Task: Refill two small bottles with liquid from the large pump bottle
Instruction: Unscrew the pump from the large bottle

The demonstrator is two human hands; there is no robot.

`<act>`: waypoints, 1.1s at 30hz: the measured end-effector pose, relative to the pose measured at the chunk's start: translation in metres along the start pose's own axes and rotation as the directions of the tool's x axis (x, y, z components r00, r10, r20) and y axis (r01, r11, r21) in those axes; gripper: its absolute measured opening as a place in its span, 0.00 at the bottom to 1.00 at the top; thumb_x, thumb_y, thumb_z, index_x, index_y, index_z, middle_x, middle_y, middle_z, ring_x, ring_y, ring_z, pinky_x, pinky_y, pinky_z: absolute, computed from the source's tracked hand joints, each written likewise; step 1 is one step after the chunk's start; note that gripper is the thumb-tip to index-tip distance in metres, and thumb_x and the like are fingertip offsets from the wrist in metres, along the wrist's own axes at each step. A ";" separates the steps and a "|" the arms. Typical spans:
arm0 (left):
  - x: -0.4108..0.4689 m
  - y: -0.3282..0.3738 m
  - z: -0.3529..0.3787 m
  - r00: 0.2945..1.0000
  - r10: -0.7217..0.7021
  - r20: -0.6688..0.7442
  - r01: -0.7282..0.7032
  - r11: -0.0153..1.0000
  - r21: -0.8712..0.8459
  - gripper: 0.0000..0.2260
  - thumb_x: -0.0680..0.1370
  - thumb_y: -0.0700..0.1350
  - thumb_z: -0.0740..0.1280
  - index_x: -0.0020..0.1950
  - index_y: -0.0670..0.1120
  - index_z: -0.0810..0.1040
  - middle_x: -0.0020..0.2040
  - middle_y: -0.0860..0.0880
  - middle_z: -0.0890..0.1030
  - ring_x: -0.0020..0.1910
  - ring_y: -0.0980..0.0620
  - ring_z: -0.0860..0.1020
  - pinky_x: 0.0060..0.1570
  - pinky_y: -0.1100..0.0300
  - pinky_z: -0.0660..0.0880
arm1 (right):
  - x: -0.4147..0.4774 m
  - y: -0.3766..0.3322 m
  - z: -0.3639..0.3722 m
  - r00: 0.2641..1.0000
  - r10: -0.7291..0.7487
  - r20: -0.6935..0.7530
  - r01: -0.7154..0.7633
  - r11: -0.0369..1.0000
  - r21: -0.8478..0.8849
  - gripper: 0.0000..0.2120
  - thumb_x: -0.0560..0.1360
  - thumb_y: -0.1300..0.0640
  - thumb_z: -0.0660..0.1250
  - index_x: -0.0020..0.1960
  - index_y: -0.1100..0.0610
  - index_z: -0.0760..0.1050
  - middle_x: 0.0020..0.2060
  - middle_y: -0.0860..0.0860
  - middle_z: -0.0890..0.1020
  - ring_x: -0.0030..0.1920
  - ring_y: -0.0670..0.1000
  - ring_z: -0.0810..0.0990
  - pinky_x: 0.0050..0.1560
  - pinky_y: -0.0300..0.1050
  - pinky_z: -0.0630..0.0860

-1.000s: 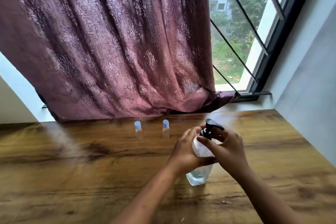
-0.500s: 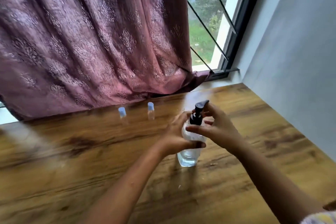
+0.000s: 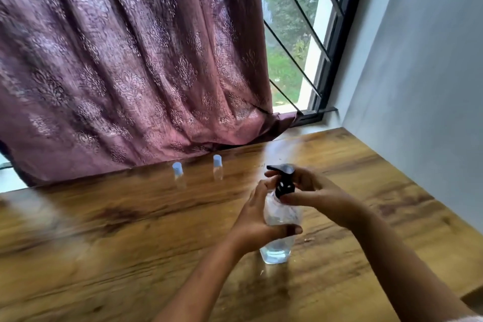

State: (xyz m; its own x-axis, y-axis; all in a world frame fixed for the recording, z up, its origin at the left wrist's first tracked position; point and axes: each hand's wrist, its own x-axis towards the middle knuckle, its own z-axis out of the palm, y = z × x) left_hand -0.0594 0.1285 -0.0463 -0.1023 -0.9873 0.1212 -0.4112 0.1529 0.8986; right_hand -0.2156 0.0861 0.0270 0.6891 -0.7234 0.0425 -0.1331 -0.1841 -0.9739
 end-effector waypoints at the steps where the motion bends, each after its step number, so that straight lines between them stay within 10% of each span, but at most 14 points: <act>1: 0.001 -0.003 0.003 1.000 0.005 -0.004 -0.005 1.000 -0.014 0.38 0.63 0.53 0.79 0.64 0.69 0.60 0.61 0.71 0.67 0.62 0.67 0.68 0.58 0.69 0.67 | 0.002 0.002 0.005 0.999 -0.021 -0.034 0.021 1.000 -0.006 0.17 0.70 0.66 0.71 0.55 0.50 0.77 0.50 0.46 0.83 0.53 0.45 0.80 0.53 0.38 0.77; 4: 0.004 -0.014 0.014 1.000 0.020 -0.016 -0.021 0.994 -0.105 0.39 0.60 0.57 0.78 0.67 0.59 0.65 0.62 0.63 0.73 0.63 0.64 0.72 0.60 0.64 0.71 | 0.011 0.009 0.015 0.994 -0.110 -0.030 0.109 0.994 -0.027 0.11 0.67 0.65 0.74 0.45 0.56 0.74 0.33 0.46 0.77 0.37 0.44 0.77 0.40 0.33 0.73; 11: 0.004 -0.028 0.030 0.990 0.085 -0.115 -0.109 0.969 -0.223 0.38 0.59 0.56 0.76 0.66 0.59 0.64 0.55 0.68 0.75 0.55 0.73 0.73 0.48 0.78 0.70 | 0.031 0.013 0.003 0.952 -0.200 0.231 0.193 0.980 0.053 0.13 0.62 0.68 0.74 0.39 0.56 0.73 0.30 0.48 0.76 0.31 0.44 0.74 0.32 0.33 0.71; 20: -0.010 -0.028 0.061 0.929 0.271 -0.251 -0.333 0.907 -0.257 0.40 0.62 0.58 0.76 0.69 0.52 0.60 0.64 0.49 0.76 0.64 0.51 0.76 0.64 0.46 0.73 | 0.000 0.054 0.006 0.806 -0.530 -0.261 0.542 0.840 -0.031 0.27 0.57 0.57 0.79 0.46 0.70 0.70 0.37 0.64 0.76 0.40 0.54 0.75 0.41 0.47 0.75; 24: -0.028 -0.028 0.076 0.898 0.302 -0.321 -0.396 0.873 -0.284 0.37 0.62 0.59 0.76 0.66 0.49 0.65 0.62 0.48 0.78 0.61 0.53 0.78 0.56 0.58 0.77 | -0.026 0.055 0.011 0.782 -0.577 -0.234 0.607 0.790 0.081 0.16 0.61 0.63 0.74 0.47 0.60 0.77 0.36 0.48 0.83 0.39 0.46 0.81 0.40 0.37 0.78; 28: -0.049 -0.018 0.085 0.876 0.352 -0.330 -0.443 0.857 -0.263 0.25 0.71 0.50 0.71 0.64 0.50 0.66 0.56 0.59 0.76 0.51 0.75 0.75 0.45 0.77 0.72 | -0.044 0.064 0.019 0.770 -0.602 -0.211 0.636 0.749 0.185 0.10 0.69 0.60 0.67 0.50 0.59 0.78 0.41 0.49 0.84 0.44 0.47 0.82 0.46 0.37 0.78; 33: -0.061 -0.026 0.089 0.897 0.314 -0.311 -0.392 0.891 -0.229 0.26 0.67 0.61 0.69 0.64 0.62 0.67 0.62 0.60 0.76 0.59 0.65 0.76 0.54 0.63 0.75 | -0.059 0.064 0.042 0.684 -0.605 -0.407 0.665 0.747 0.006 0.06 0.72 0.60 0.70 0.48 0.57 0.79 0.49 0.58 0.81 0.47 0.51 0.80 0.49 0.43 0.77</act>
State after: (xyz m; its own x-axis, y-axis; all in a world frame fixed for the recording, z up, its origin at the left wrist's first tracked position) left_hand -0.1230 0.1884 -0.1147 0.0605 -0.8506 0.5224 -0.1190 0.5134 0.8498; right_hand -0.2345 0.1451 -0.0477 0.2615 -0.6543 0.7096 0.3632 -0.6145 -0.7004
